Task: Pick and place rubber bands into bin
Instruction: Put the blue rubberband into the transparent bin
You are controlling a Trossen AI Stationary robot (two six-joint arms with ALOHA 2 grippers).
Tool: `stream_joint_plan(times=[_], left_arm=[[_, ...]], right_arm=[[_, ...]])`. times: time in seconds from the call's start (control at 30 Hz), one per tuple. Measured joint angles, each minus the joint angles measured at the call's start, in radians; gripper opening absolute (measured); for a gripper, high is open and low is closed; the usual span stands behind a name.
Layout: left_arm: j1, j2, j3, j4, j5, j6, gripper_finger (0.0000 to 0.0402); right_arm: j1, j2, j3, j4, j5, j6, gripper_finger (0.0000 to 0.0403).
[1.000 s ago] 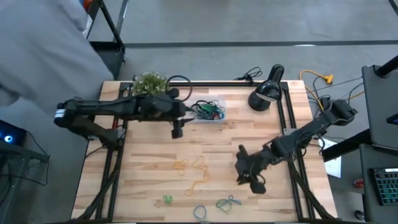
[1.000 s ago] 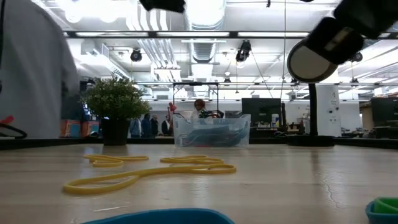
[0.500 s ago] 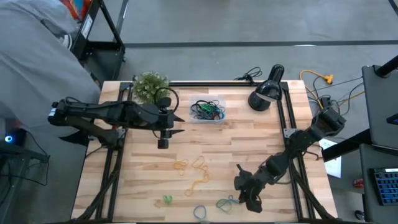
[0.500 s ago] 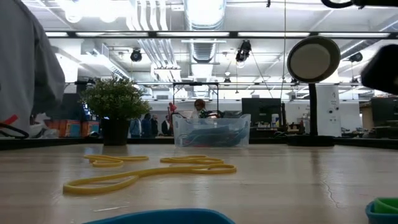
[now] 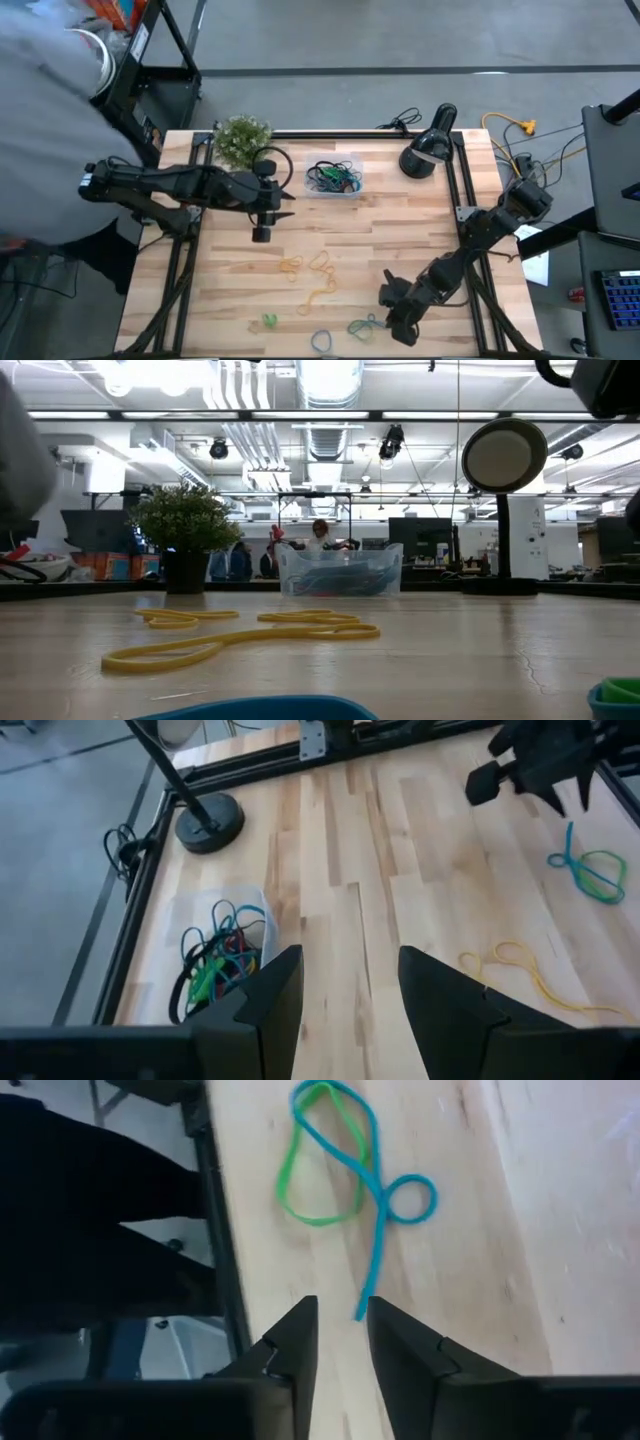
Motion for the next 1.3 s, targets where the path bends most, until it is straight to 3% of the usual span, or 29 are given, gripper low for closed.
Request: stream_joint_plan(times=[0.27, 0.9, 1.07, 1.3], left_arm=[[-0.014, -0.001, 0.000, 0.000, 0.000, -0.018, 0.0151], [-0.018, -0.001, 0.000, 0.001, 0.000, -0.021, 0.0151], [-0.019, -0.001, 0.000, 0.002, 0.000, -0.021, 0.0151], [-0.019, -0.001, 0.001, 0.002, 0.000, -0.021, 0.0151]], right_arm=[[0.009, 0.054, 0.031, -0.057, 0.004, 0.004, 0.0119], [0.011, 0.137, 0.073, -0.049, 0.033, -0.001, 0.0120], [0.011, 0.139, 0.076, -0.078, 0.030, 0.019, 0.0097], [0.011, 0.139, 0.091, -0.087, 0.030, -0.011, 0.0015]])
